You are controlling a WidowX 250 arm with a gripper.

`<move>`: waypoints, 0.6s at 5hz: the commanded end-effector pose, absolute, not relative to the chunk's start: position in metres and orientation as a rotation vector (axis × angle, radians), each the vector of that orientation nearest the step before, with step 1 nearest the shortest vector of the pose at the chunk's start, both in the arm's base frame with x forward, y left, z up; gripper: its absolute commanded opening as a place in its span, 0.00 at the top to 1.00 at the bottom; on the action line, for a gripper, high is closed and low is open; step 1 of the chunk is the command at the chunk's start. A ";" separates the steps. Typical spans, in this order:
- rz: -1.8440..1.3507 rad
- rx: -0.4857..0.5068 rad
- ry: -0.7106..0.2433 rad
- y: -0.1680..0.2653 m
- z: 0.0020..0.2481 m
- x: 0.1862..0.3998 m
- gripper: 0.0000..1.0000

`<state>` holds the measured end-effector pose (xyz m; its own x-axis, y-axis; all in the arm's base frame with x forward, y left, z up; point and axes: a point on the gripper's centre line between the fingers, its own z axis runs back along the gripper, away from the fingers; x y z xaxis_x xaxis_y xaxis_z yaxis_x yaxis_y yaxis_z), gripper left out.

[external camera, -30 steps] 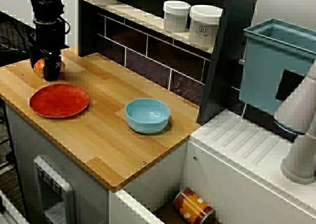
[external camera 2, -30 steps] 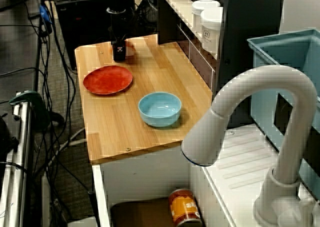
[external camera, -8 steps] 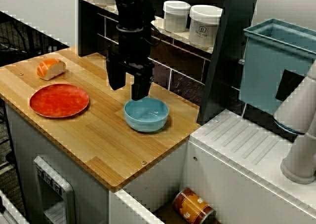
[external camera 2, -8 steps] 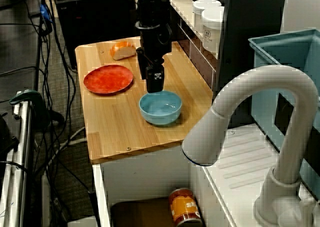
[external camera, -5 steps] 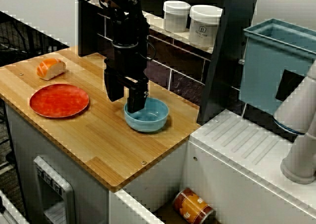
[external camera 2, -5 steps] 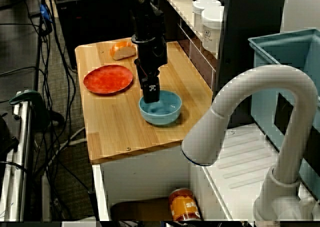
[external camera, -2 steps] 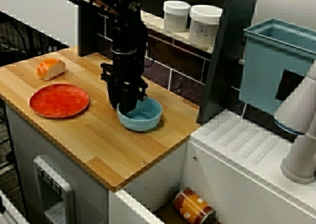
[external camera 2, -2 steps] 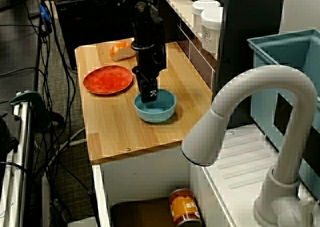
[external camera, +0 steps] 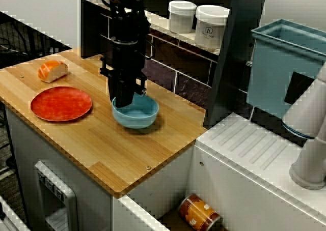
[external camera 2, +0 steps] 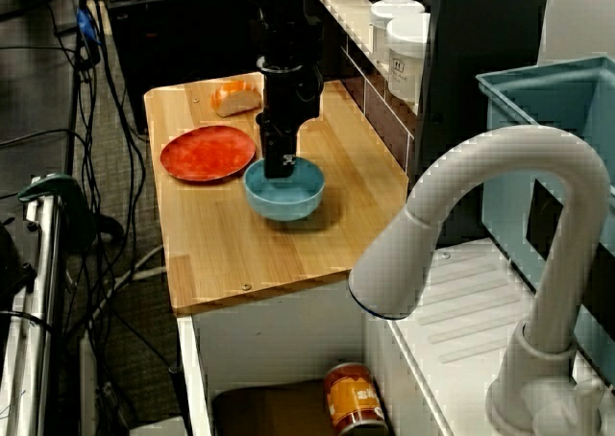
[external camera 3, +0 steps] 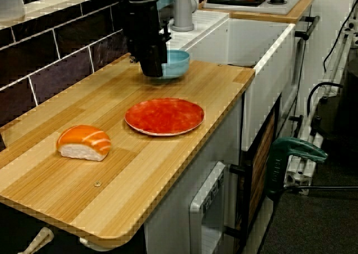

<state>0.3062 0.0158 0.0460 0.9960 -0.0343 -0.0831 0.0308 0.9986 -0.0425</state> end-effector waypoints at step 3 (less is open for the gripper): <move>0.039 -0.087 -0.115 0.098 0.116 0.295 1.00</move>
<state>0.2952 0.0998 0.0918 0.9986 0.0417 0.0319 -0.0377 0.9922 -0.1185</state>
